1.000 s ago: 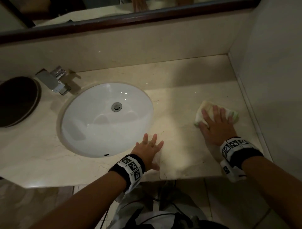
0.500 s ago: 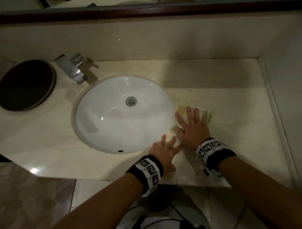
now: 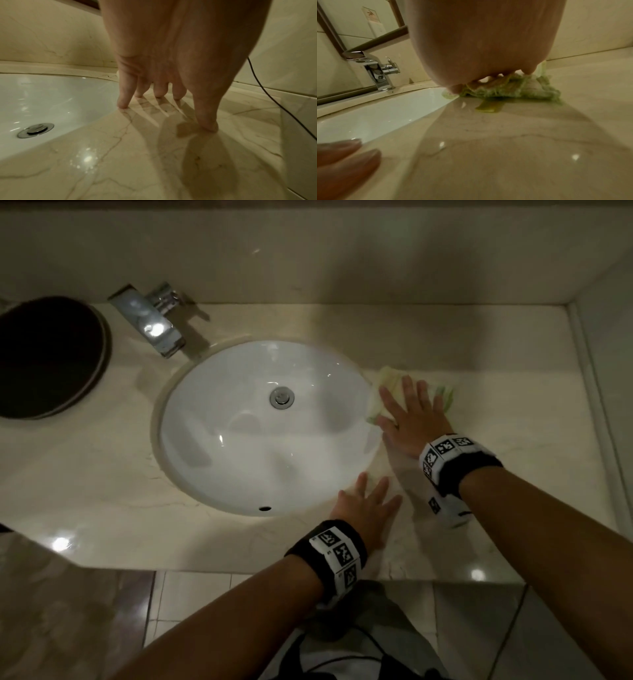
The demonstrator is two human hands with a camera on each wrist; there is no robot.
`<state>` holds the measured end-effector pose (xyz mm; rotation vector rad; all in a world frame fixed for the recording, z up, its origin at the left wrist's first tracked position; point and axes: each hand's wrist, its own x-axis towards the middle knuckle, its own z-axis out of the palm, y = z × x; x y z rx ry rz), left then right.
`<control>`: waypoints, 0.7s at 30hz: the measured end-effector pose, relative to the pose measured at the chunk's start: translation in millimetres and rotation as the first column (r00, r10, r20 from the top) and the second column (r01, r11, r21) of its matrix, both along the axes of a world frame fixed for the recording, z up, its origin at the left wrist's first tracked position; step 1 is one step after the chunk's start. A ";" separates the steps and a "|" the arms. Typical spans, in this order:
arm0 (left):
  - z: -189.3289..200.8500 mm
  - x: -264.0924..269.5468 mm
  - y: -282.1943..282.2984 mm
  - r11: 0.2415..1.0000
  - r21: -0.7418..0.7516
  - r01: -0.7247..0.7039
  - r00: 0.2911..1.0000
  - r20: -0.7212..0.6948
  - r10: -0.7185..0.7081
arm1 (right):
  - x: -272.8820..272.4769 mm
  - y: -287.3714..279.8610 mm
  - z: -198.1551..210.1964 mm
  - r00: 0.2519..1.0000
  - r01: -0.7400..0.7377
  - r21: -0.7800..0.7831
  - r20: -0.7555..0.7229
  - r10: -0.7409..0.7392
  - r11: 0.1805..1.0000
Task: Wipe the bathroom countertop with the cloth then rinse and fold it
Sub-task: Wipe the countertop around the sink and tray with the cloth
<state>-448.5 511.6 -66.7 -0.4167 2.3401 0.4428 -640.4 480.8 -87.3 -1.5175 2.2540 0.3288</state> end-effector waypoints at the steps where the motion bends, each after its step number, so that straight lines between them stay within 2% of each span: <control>1: 1.4 0.6 0.0 1.000 -0.003 -0.001 1.000 -0.005 0.001 | 1.8 4.5 0.4 1.000 0.006 -0.004 0.007 -0.006 1.000; 10: 7.6 -0.4 0.9 1.000 -0.028 0.007 0.998 -0.055 -0.008 | 47.6 79.0 -1.3 0.999 0.036 -0.056 0.010 -0.035 0.998; 21: 9.5 -2.8 0.0 1.000 -0.029 0.012 0.999 -0.041 -0.013 | 42.6 82.1 -7.6 1.000 0.030 -0.097 0.007 -0.030 0.995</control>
